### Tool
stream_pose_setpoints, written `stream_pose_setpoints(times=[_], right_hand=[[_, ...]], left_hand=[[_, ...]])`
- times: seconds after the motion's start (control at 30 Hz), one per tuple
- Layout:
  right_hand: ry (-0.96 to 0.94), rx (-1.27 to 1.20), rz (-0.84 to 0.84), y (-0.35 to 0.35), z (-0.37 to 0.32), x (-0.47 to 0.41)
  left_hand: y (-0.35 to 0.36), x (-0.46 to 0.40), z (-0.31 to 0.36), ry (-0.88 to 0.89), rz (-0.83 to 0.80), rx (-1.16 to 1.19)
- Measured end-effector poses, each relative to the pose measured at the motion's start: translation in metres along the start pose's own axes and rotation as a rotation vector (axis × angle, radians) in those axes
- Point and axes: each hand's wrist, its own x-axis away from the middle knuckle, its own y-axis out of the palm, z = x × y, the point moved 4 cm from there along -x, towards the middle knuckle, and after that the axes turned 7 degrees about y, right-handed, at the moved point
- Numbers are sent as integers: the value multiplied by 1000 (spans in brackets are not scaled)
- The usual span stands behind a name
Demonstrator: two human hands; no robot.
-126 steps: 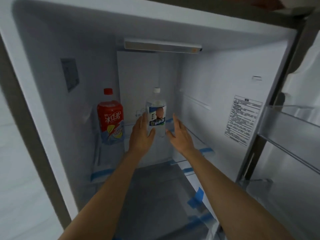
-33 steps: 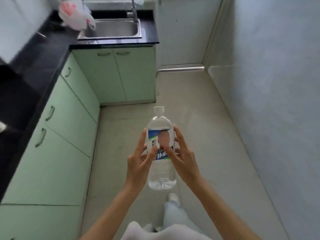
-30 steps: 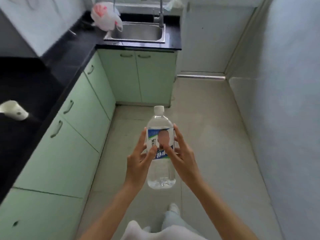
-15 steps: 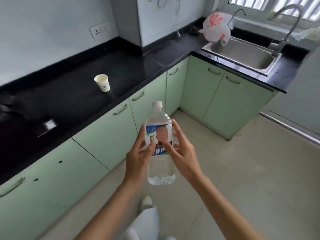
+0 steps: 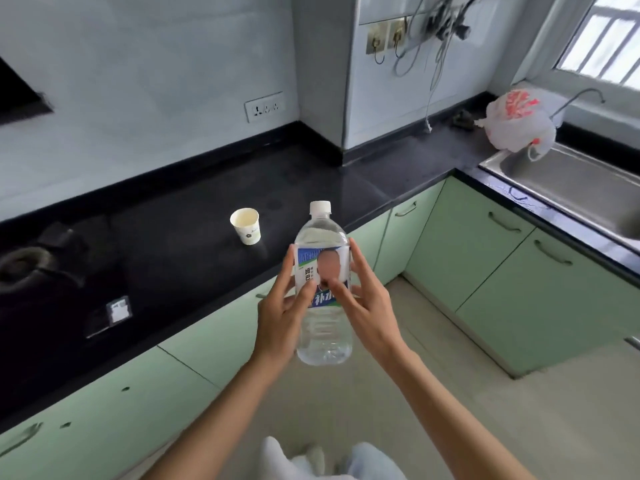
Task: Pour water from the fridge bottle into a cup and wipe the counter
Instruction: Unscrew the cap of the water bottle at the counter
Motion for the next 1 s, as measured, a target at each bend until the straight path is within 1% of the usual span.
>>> stream_pose_setpoints(times=[0.1, 0.23, 0.47, 0.67, 0.83, 1.0], right_hand=[[-20, -17, -33, -11, -1, -47], [-21, -17, -119, -27, 6, -112], [-58, -3, -358, -44, 13, -214], [-69, 0, -586, -33, 12, -275], [-52, -40, -723, -10, 13, -314], [23, -21, -771, 18, 25, -346]], left_hand=[[15, -43, 1, 22, 19, -7], [36, -96, -7, 43, 90, 12], [65, -165, -17, 63, 249, 19], [63, -202, -27, 43, 346, 36], [46, -232, -37, 7, 361, 27], [13, -262, -63, -20, 296, -76]])
